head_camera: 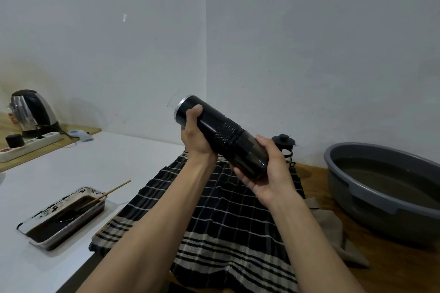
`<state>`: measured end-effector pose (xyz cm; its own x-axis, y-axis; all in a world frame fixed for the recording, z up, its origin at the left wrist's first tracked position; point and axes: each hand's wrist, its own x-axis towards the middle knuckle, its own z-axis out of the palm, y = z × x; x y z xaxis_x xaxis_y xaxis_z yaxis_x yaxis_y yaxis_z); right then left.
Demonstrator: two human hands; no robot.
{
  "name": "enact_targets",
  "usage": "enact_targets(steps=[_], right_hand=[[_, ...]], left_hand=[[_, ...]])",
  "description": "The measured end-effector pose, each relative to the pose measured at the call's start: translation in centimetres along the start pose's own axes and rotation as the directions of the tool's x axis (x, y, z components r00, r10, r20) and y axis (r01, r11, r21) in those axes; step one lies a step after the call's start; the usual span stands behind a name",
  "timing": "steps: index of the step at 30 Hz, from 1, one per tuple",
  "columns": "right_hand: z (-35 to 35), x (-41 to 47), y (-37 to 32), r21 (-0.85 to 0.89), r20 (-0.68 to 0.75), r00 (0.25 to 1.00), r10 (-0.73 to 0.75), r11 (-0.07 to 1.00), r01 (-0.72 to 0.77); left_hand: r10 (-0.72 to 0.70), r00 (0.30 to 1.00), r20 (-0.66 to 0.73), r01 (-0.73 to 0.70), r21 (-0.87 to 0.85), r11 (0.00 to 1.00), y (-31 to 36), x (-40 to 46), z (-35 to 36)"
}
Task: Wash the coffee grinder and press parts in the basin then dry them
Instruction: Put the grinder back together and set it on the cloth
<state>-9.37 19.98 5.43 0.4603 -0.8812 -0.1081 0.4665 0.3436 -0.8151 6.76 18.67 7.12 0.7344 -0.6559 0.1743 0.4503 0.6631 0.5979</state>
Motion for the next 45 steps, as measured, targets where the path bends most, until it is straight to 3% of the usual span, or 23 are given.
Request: enact_targets(steps=[6,8,11,15,21,26,28,32,36,40,43,45], right_hand=[[1.0,-0.4,0.3,-0.014,-0.019,0.998,-0.062,0.998,0.061],[1.1,-0.5,-0.3,-0.045,-0.002,1.0,-0.004,0.999,0.004],[1.5,-0.9,-0.5,0.04,-0.004,0.993,0.115,0.993,-0.115],[2.0,-1.0,0.9,0.144,-0.015,0.996,0.093,0.986,-0.09],[2.0,-0.7,0.5,0.082,-0.013,0.984,0.177,0.981,-0.176],[2.0,-0.8,-0.5,0.169,0.024,0.932,0.362,0.917,-0.361],[2.2,-0.9,-0.2,0.169,0.019,0.945,0.327,0.931,-0.325],[1.8,-0.5,0.9,0.057,-0.019,0.986,0.167,0.985,-0.165],[2.0,-0.6,0.7,0.093,-0.05,0.971,0.234,0.969,-0.229],[2.1,-1.2,0.2,0.193,-0.027,0.95,0.31,0.934,-0.3],[2.7,-1.4,0.3,0.171,-0.027,0.975,0.22,0.962,-0.212],[2.7,-1.3,0.9,0.136,-0.022,0.992,0.127,0.983,-0.123]], left_hand=[[0.034,0.999,0.03,-0.036,0.089,0.995,0.6,0.5,0.5],[0.032,0.992,0.124,-0.046,0.11,0.993,0.7,1.4,-0.3],[0.031,0.977,0.211,-0.059,0.126,0.99,0.6,1.6,-1.4],[0.063,0.995,0.079,-0.071,0.092,0.993,0.1,0.9,-1.5],[0.101,0.994,-0.052,-0.094,0.118,0.989,0.4,0.5,-1.4],[0.121,0.99,0.078,-0.129,0.099,0.987,0.6,0.6,-1.8],[0.091,0.987,0.131,-0.104,0.092,0.99,0.9,0.8,-1.8],[0.095,0.992,0.088,-0.111,0.212,0.971,1.6,0.5,-0.8],[0.139,0.989,0.046,-0.146,0.267,0.953,1.9,0.2,-0.4],[0.151,0.977,0.15,-0.179,0.201,0.963,1.7,0.6,-1.2],[0.044,0.992,0.116,-0.061,0.153,0.986,2.2,0.4,-0.6],[-0.052,0.999,0.003,0.051,0.117,0.992,2.5,0.4,0.1]])
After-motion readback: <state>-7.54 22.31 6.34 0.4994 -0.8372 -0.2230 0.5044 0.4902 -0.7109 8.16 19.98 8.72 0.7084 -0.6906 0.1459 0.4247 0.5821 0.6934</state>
